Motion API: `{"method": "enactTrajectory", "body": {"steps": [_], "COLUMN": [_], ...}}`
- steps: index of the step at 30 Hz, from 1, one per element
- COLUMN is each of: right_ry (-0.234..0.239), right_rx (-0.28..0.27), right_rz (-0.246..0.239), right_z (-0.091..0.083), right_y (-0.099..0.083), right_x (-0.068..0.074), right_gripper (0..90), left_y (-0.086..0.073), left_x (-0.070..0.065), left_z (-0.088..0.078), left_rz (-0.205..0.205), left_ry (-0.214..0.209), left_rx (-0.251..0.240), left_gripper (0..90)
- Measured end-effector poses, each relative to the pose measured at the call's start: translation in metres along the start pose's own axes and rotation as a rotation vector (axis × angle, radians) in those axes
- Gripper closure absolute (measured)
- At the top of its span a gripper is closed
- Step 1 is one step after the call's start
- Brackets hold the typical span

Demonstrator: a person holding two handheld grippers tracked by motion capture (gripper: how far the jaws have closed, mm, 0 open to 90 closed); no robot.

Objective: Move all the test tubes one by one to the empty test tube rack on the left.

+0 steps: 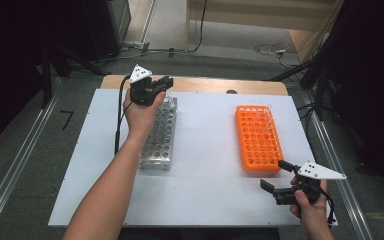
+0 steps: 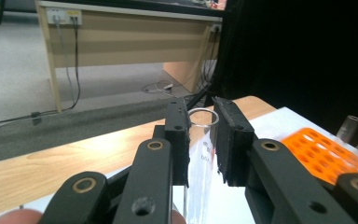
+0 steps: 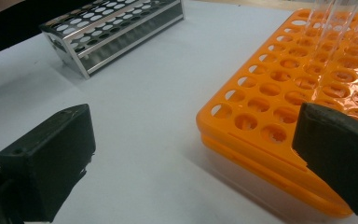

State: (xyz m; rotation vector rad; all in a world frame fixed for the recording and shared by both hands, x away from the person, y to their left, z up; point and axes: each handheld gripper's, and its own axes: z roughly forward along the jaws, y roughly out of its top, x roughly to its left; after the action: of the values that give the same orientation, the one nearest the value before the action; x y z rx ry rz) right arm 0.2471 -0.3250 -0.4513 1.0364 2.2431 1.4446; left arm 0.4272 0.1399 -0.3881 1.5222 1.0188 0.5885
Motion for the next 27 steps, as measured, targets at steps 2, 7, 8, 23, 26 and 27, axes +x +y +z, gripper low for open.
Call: {"method": "enactTrajectory", "body": {"steps": [2, 7, 8, 23, 26, 27], "right_ry": [0.004, 0.007, 0.005, 0.017, 0.017, 0.018], "right_rx": [0.002, -0.001, -0.002, -0.015, -0.015, -0.017], "right_rz": [0.003, 0.002, 0.002, 0.008, 0.007, 0.004], "right_z": [0.0, 0.0, 0.0, -0.003, -0.003, -0.003], "right_y": [0.0, 0.0, 0.0, -0.001, -0.001, -0.001], "right_x": [0.0, 0.001, 0.001, -0.001, -0.001, -0.002], "right_gripper": [0.0, 0.0, 0.0, 0.0, 0.0, 0.0], "left_y": [0.001, -0.001, -0.002, -0.017, -0.02, -0.021], "left_x": [0.003, 0.009, 0.01, 0.012, 0.011, 0.011], "left_z": [0.006, 0.02, 0.022, 0.041, 0.041, 0.041], "left_rz": [-0.003, -0.018, -0.02, 0.005, 0.016, 0.015], "left_ry": [0.013, 0.032, 0.04, 0.093, 0.095, 0.096], "left_rx": [0.001, 0.004, 0.003, 0.057, 0.079, 0.084], "left_gripper": [75.4, 75.4, 75.4, 75.4, 75.3, 75.3]}}
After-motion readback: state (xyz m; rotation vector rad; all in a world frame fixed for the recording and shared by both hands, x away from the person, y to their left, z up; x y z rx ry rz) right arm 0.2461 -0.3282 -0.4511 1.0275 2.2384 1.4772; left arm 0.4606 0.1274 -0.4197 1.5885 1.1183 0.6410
